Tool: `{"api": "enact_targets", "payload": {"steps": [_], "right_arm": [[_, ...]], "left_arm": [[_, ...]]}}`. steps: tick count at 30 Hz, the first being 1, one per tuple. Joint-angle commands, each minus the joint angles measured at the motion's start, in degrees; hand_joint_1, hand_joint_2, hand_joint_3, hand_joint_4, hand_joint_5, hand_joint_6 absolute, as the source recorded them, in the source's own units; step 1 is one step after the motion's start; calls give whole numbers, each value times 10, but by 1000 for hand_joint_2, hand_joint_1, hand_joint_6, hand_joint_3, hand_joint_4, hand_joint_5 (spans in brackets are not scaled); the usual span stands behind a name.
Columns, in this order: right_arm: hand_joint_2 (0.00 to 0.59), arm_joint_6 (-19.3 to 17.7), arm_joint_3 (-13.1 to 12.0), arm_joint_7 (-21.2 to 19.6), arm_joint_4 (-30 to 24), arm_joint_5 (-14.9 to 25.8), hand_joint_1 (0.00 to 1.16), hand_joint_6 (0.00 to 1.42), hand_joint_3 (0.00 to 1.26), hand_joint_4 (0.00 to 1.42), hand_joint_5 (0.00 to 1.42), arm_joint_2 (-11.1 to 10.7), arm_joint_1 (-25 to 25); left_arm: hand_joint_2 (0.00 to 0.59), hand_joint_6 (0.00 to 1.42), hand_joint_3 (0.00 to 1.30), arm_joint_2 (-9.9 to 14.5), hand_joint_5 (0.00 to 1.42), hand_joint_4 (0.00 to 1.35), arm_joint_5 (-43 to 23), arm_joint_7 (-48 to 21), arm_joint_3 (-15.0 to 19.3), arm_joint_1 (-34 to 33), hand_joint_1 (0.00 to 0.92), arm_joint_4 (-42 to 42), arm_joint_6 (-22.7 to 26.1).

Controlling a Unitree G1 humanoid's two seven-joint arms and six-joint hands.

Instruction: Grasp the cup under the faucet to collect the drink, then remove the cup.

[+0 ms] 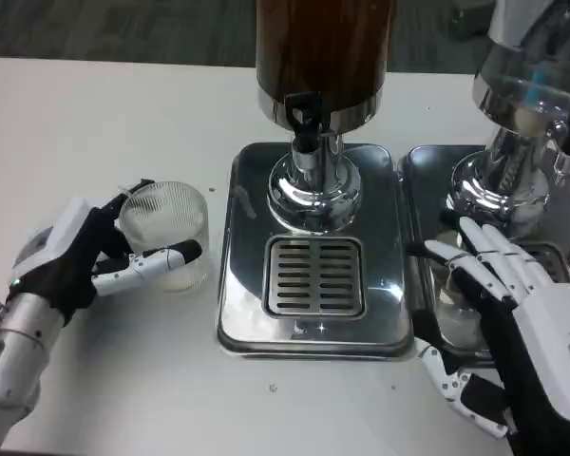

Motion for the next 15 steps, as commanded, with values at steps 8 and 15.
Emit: {"api": "enact_targets", "payload": {"steps": [8,15], "right_arm": [[552,1,-12,6,-6,11,565,162,321,109,97,1,1],[548,0,-16,11,-5,20,553,162,321,109,96,0,2]], "left_arm": [[79,1246,283,-20,760,376,36,70,-38,23,353,6,9],[84,1290,315,-24,834,434,39,103,-44,27,407,6,17]]}}
